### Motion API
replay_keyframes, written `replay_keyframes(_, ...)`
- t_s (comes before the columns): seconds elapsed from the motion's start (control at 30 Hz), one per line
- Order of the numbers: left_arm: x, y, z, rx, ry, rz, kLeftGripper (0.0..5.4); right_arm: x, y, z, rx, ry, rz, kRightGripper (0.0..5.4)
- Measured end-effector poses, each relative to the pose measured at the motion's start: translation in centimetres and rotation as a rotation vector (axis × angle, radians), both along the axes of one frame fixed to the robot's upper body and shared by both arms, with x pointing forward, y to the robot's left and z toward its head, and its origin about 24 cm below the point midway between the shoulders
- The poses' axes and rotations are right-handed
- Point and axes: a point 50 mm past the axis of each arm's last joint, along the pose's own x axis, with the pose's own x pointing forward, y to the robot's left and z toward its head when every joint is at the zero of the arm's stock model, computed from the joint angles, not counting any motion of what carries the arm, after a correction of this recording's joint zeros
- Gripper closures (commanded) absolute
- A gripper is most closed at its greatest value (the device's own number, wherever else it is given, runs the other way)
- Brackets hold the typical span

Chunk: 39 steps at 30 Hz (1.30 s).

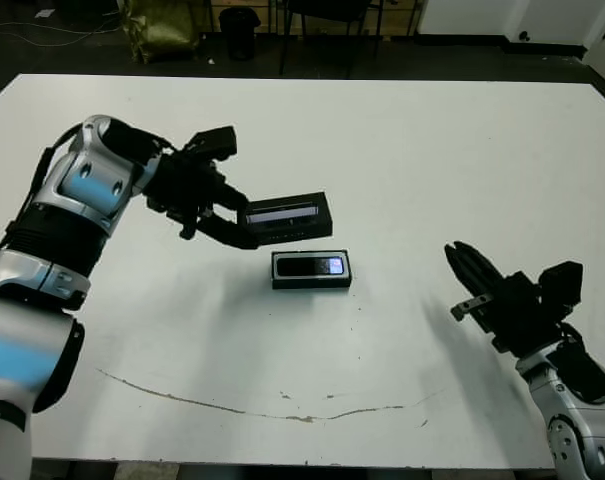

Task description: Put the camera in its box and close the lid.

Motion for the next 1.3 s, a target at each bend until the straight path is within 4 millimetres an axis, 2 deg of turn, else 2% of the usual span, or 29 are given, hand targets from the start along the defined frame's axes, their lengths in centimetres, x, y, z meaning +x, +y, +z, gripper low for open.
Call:
replay_keyframes(0.4, -0.4, 0.1, -2.2, -0.02, 0.054, 0.017, 3.16, 0.0, 0.1, 0.0, 0.002, 0.001, 0.01, 5.4)
replay_keyframes(0.67, -0.7, -0.6, -3.7, -0.049, 0.091, 0.003, 3.16, 0.0, 0.1, -0.4, 0.011, 0.003, 0.017, 5.4)
replay_keyframes(1.03, -0.7, -1.5, -4.3, -0.063, 0.102, -0.01, 3.16, -0.1, 0.0, -0.5, 0.01, 0.005, 0.015, 5.4)
replay_keyframes(1.3, -0.7, -1.4, -4.4, -0.066, 0.108, -0.007, 3.16, -0.1, 0.1, -0.6, 0.019, 0.008, 0.013, 5.4)
